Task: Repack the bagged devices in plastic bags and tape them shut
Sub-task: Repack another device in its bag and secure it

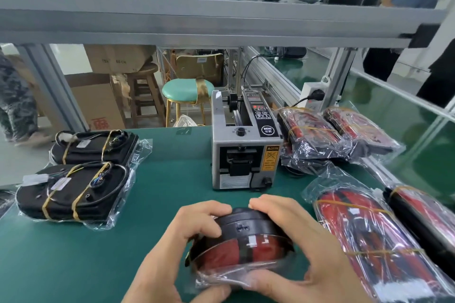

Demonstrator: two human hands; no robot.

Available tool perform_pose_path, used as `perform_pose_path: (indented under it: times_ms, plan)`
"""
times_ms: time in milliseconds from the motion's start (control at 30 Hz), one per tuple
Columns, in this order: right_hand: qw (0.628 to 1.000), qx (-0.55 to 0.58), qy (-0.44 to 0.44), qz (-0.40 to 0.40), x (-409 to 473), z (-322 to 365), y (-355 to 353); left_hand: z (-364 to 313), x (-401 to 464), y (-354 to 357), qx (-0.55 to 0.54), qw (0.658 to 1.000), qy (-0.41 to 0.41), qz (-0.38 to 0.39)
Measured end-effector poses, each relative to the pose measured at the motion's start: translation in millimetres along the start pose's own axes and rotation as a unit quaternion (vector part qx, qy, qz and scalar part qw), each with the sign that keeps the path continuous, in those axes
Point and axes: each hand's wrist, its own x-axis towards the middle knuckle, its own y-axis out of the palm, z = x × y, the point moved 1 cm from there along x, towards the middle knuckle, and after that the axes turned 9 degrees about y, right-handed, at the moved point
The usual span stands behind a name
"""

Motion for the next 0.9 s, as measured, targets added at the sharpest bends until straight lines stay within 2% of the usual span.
perform_pose_path:
  times_ms: [33, 67, 133, 200, 367, 533, 700, 900]
  plan:
    - [1.000, -0.010, -0.009, -0.003, -1, 1, -1, -5, 2, 0, -0.002, 0.999, 0.033, 0.019]
    - [1.000, -0.013, -0.013, -0.008, -2, 1, -1, -10, 13, -1, 0.071, 0.992, 0.101, 0.036]
    - [1.000, 0.000, -0.011, -0.022, -5, 1, -1, -11, 0, -1, 0.094, 0.981, 0.161, -0.054]
    - [0.999, 0.026, -0.006, -0.021, -6, 1, 0, -9, -13, 0, 0.119, 0.973, 0.193, -0.036]
    - [0.994, 0.112, 0.004, 0.018, 2, -1, 4, -12, -2, -6, 0.160, 0.966, 0.195, -0.055]
    - [0.984, 0.165, 0.028, 0.058, 18, -1, 15, -11, -9, -7, 0.147, 0.969, 0.145, -0.136]
    - [0.970, 0.220, 0.067, 0.079, 30, 1, 24, 2, -17, -8, 0.018, 0.979, 0.083, -0.187]
    - [0.954, 0.267, 0.091, 0.097, 32, 1, 31, 14, -20, -4, -0.110, 0.959, 0.081, -0.247]
